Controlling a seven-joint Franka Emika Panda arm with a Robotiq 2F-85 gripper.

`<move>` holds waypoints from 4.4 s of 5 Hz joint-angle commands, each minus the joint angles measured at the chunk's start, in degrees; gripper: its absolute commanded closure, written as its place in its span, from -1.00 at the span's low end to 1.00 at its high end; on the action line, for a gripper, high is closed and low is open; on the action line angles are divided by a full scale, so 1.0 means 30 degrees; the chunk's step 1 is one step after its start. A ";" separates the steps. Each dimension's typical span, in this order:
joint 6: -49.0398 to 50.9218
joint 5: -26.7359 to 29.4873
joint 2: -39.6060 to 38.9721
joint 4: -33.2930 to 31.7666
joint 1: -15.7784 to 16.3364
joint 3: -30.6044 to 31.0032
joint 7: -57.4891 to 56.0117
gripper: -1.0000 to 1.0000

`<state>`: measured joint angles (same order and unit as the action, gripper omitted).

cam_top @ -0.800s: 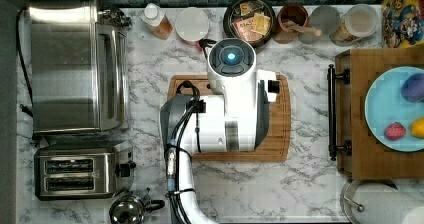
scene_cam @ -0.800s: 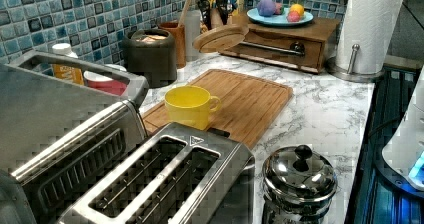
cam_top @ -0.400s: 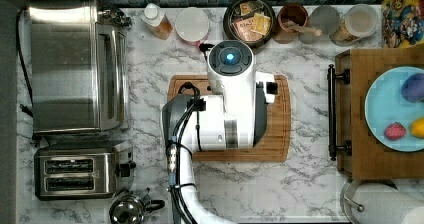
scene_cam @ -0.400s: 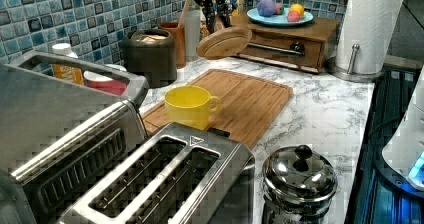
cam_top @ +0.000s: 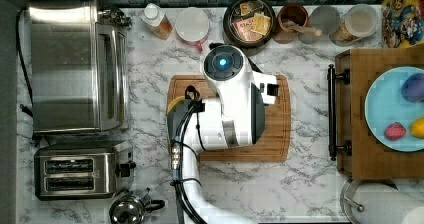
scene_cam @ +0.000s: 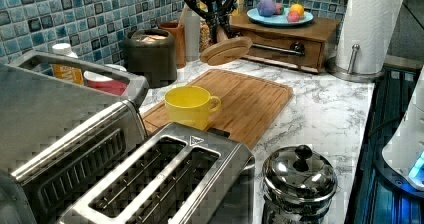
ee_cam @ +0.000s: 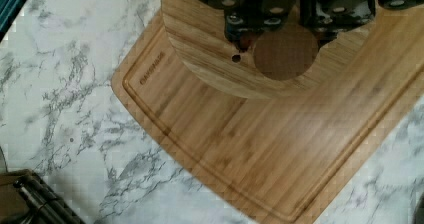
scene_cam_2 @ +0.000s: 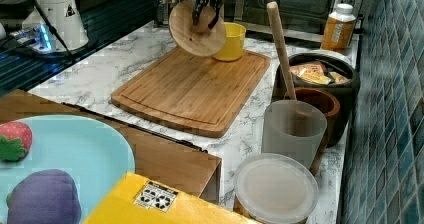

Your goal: Place the lid on the board.

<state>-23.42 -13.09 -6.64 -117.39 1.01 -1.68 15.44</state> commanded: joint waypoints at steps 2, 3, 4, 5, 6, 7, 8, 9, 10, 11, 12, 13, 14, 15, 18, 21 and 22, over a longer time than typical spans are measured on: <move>-0.3784 -0.7746 0.1460 -0.3983 0.0240 -0.0147 0.8585 1.00; -0.4146 -0.9062 0.1010 -0.4176 0.0355 -0.0061 0.9783 1.00; -0.4666 -0.9865 0.0801 -0.4391 0.0389 -0.0072 1.1031 1.00; -0.5254 -1.0132 0.1158 -0.4797 0.0177 0.0057 1.1736 -1.00; -0.6020 -1.0271 0.1380 -0.5204 0.0120 0.0139 1.1893 -1.00; -0.6017 -0.9325 0.1174 -0.5034 0.0159 0.0255 1.0690 -1.00; -0.5410 -0.8202 0.1042 -0.4532 0.0141 0.0416 0.9474 -1.00; -0.4857 -0.7129 0.0834 -0.3980 0.0066 0.0564 0.8308 -1.00; -0.4381 -0.6617 0.0582 -0.3604 -0.0109 0.0875 0.7587 -1.00; -0.4399 -0.6586 0.0583 -0.3608 0.0236 0.0524 0.7567 -1.00; -0.4399 -0.6579 0.0583 -0.3609 0.0259 0.0502 0.7564 -1.00; -0.4401 -0.6574 0.0583 -0.3609 0.0316 0.0444 0.7563 -1.00; -0.4398 -0.6579 0.0583 -0.3608 0.0313 0.0447 0.7560 -1.00; -0.4399 -0.6577 0.0583 -0.3611 0.0278 0.0482 0.7563 -1.00; -0.4388 -0.6597 0.0582 -0.3611 0.0060 0.0703 0.7575 -1.00; -0.4391 -0.6599 0.0582 -0.3611 0.0069 0.0695 0.7575 -1.00; -0.4392 -0.6596 0.0583 -0.3607 0.0128 0.0634 0.7573 -1.00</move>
<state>-35.81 -32.90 -6.63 -133.28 0.90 -0.29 40.03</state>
